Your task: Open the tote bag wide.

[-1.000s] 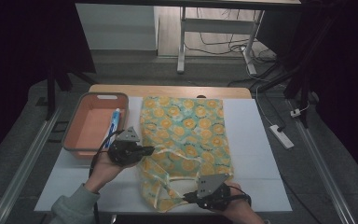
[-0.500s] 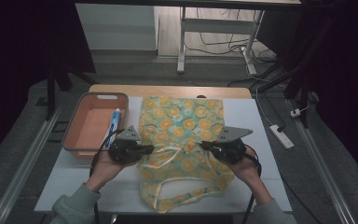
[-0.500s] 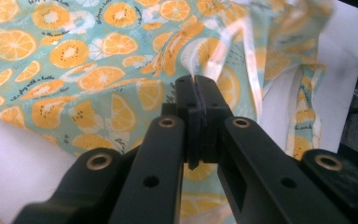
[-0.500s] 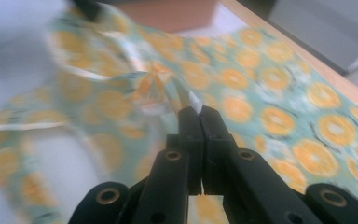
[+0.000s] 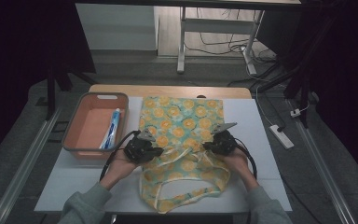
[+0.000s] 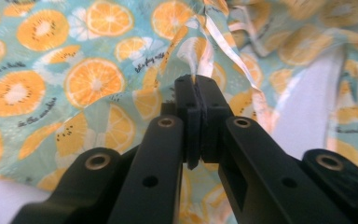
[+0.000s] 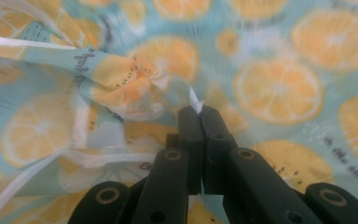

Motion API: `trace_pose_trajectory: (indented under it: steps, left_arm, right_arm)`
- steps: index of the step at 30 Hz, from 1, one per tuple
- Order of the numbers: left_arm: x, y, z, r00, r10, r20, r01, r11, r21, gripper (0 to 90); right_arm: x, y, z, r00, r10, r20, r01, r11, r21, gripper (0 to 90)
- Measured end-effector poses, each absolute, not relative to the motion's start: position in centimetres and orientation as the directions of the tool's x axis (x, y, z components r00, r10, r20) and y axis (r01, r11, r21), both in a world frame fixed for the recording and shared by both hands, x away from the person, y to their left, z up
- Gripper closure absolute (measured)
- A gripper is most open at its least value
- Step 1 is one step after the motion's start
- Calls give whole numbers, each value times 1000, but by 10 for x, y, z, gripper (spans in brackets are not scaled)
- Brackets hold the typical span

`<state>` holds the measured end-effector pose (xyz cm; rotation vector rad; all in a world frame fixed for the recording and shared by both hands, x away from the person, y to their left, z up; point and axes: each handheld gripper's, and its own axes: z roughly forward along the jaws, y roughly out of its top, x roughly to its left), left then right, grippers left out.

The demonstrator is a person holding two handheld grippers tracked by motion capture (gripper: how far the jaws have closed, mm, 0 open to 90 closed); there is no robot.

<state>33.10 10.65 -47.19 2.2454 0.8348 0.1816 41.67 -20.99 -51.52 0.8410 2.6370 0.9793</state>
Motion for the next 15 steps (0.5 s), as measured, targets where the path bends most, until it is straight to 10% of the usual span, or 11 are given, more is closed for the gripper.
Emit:
trace_pose_trajectory:
  steps: [15]
  left_arm:
    - [343,97,-487,765,634,-110,539,-537,650,866]
  right_arm:
    - [373,-200,-458,-867,498,27,361,590,722,306]
